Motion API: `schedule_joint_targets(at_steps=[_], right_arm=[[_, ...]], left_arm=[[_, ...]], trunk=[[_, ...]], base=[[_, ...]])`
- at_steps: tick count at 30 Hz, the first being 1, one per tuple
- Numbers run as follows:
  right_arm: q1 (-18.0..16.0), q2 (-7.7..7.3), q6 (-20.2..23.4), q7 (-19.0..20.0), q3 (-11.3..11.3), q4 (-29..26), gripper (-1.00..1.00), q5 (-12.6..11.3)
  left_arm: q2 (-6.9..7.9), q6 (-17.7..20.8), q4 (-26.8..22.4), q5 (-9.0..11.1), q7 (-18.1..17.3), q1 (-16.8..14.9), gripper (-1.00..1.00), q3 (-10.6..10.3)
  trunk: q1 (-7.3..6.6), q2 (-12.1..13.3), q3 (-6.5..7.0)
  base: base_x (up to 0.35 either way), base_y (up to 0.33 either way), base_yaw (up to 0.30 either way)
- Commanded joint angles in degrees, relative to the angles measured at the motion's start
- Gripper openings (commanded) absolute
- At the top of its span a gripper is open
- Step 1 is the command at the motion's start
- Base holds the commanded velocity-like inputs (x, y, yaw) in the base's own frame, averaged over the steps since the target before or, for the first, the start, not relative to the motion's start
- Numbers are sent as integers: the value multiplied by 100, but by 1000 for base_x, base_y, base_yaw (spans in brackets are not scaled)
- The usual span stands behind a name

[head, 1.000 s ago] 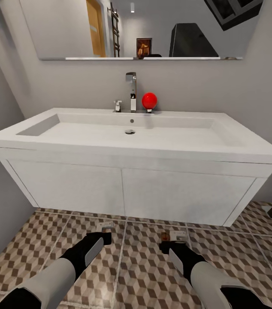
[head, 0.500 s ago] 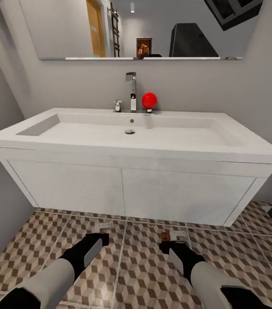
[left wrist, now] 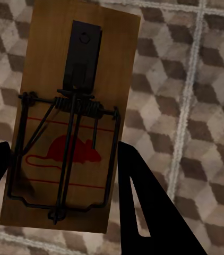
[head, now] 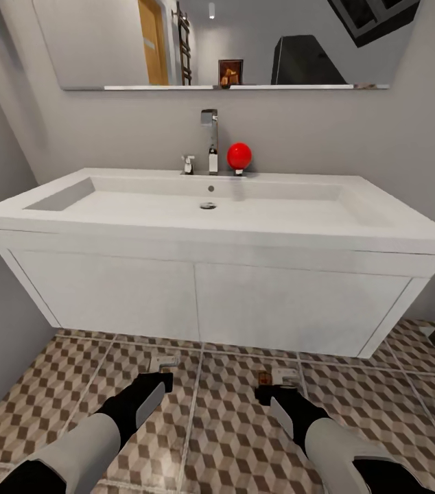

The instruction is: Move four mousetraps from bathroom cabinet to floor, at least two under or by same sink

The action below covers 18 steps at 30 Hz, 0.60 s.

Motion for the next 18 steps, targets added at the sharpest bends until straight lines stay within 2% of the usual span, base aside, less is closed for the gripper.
schedule_joint_targets(at_steps=[1,11,18], right_arm=[[-1,5,29,-5,-47,-12,-100,21],[-1,5,29,-12,-47,-35,-100,30],[-1,5,29,-12,-47,-39,-100,30]], left_arm=[[5,21,-10,49,44,-4,-100,-48],[5,20,-10,55,44,-4,-100,-48],[5,20,-10,57,36,-4,-100,-48]], trunk=[[21,-44,-23],[241,-445,-203],[259,-454,-358]], base=[[0,0,0],[0,0,0],[0,0,0]])
